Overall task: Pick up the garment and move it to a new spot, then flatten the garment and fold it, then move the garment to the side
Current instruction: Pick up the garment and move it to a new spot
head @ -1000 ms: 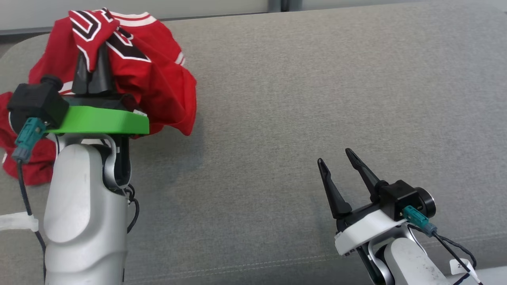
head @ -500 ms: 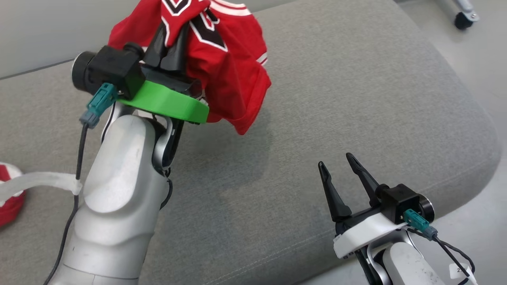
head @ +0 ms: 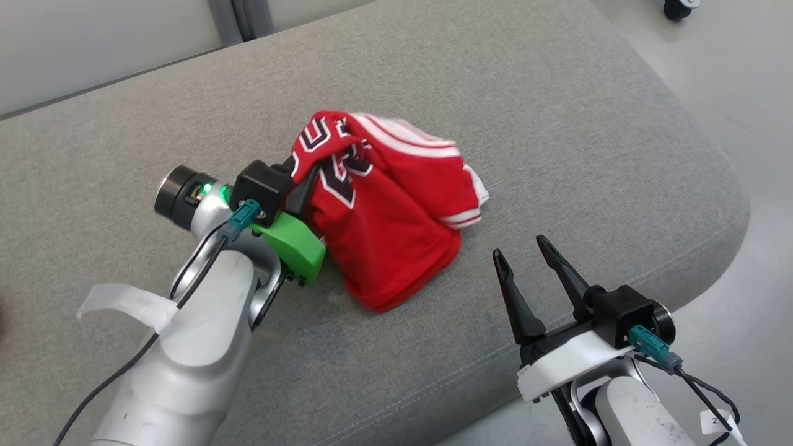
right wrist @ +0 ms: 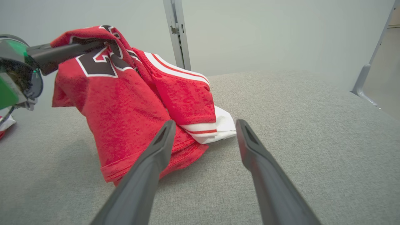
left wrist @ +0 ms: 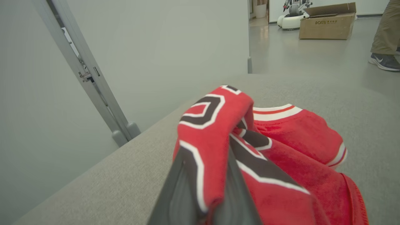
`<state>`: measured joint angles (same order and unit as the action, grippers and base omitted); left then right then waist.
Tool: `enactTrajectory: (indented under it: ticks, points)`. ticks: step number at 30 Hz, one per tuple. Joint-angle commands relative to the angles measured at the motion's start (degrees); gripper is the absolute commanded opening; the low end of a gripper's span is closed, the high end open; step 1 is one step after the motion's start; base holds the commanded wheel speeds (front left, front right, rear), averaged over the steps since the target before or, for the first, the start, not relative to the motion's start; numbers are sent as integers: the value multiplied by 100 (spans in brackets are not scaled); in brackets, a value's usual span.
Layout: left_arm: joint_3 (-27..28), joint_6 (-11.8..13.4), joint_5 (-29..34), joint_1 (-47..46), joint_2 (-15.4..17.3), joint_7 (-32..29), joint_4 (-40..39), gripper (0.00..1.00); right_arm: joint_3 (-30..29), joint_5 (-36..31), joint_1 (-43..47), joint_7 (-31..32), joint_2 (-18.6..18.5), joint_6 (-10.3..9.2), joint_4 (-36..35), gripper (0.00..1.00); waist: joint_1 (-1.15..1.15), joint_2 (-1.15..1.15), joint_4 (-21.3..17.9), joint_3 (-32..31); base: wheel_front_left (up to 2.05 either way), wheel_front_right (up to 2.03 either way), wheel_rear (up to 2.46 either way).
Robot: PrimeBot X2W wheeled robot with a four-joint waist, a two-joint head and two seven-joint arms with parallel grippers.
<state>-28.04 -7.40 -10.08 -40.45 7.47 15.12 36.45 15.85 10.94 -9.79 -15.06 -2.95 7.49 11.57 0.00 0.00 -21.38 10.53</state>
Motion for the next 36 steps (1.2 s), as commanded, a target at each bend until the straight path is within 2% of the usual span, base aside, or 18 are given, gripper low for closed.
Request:
enactTrajectory:
  ticks: [1, 8, 9, 10, 11, 15, 20, 25, 30, 36]
  points:
    - [7, 13, 69, 61, 61, 6, 193, 0, 13, -5, -47, -21, -2, 0, -5, 100, 0, 0, 72, 47, 0, 0, 0]
    - [327, 461, 216, 232, 196, 7, 474, 0, -38, -55, -14, -21, 1, 0, 5, 100, 0, 0, 304, 32, 0, 0, 0]
    - [373, 502, 206, 273, 199, 7, 503, 9, -23, -44, 7, -21, 1, 0, 19, 100, 0, 0, 346, 12, 0, 0, 0]
    - [436, 561, 192, 287, 194, 7, 482, 51, -3, -21, 29, -22, 1, 0, 39, 100, 0, 0, 389, -11, 0, 0, 0]
    - [507, 630, 201, 299, 191, 7, 393, 100, 35, -2, 49, -21, -2, 0, 57, 100, 0, 0, 437, -41, 0, 0, 0]
    - [814, 626, -62, 633, 88, 6, 279, 100, 106, 58, 106, -21, -53, 0, 75, 100, 0, 0, 660, -180, 0, 0, 0]
    - [1196, 500, -591, 888, -91, 7, 780, 100, 480, 169, 183, -21, -181, -1, 179, 100, 0, 0, 953, -522, 0, 0, 0]
    - [1773, 632, -1181, 1381, -269, 5, 552, 100, 448, 234, 298, -21, -215, -1, 136, 100, 0, 0, 1244, -895, 0, 0, 0]
    - [2010, 774, -1294, 1835, -342, 7, -67, 100, 350, 212, 322, -22, -226, -1, 114, 100, 0, 0, 1451, -1057, 0, 0, 0]
    - [2201, 1210, -825, 2718, -418, 5, -1603, 100, -8, 78, 436, -21, -238, -1, -46, 100, 0, 0, 1763, -1189, 0, 0, 0]
